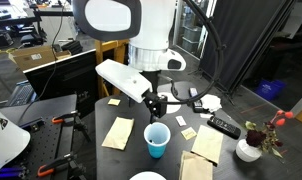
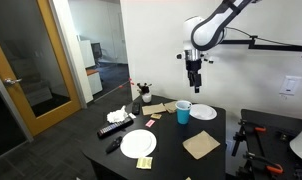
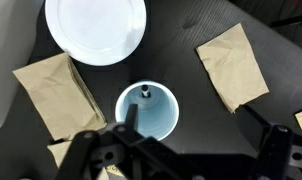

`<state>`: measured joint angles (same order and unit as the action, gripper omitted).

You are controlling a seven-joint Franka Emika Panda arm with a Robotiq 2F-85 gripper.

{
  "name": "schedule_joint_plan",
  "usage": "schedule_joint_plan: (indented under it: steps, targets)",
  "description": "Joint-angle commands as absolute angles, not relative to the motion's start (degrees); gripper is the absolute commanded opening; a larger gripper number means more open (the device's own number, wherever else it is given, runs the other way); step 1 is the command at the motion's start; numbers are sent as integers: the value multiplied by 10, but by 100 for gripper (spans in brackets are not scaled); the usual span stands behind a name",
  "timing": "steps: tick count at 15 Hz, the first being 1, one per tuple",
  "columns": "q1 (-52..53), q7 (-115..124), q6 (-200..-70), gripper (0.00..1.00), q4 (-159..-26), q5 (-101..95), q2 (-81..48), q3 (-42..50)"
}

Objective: Remove the pen from the cup and put it on the table

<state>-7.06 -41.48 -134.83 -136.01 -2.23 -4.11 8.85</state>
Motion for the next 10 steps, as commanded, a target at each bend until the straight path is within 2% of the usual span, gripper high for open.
schedule_joint_plan:
  steps: [1, 10]
  targets:
    - [-78, -414, -1347, 100, -1359, -23, -41, 81]
    - [-79, -415, -1366, 100, -1352, -33, -74, 79]
